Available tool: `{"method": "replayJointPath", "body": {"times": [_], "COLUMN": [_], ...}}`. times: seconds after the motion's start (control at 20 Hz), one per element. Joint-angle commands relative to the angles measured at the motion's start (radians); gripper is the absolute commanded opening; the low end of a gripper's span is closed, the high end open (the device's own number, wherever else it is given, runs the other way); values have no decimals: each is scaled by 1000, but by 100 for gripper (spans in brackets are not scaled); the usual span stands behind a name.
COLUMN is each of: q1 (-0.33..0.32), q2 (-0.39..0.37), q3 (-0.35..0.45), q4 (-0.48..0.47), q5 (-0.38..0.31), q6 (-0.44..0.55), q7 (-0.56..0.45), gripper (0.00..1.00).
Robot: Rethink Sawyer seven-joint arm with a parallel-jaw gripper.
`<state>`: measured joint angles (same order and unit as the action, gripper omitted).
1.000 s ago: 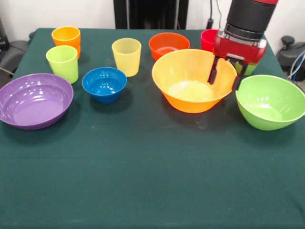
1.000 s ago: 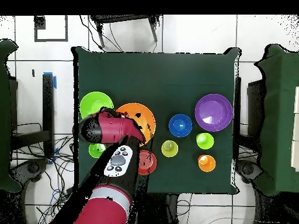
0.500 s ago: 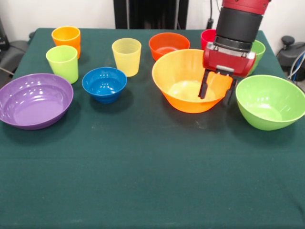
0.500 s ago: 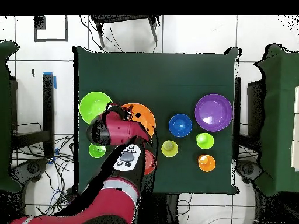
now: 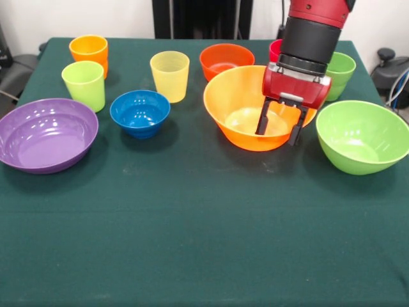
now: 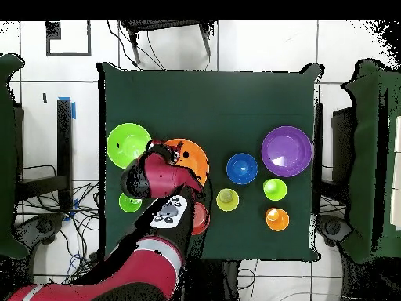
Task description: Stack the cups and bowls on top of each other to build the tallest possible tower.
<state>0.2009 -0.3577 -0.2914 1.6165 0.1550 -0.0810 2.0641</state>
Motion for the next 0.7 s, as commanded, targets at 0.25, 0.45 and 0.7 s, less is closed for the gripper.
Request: {"method": "replayJointPath", "body": {"times": [0.25, 0.45, 0.7], "q1": [-44, -64, -86], "q2": [25, 28, 21], "q3": [131, 144, 165], "q4": [54, 41, 45], "q5": [63, 85, 89], "q6": [190, 226, 260], "q7": [164, 159, 138], "gripper": [100, 100, 100]}}
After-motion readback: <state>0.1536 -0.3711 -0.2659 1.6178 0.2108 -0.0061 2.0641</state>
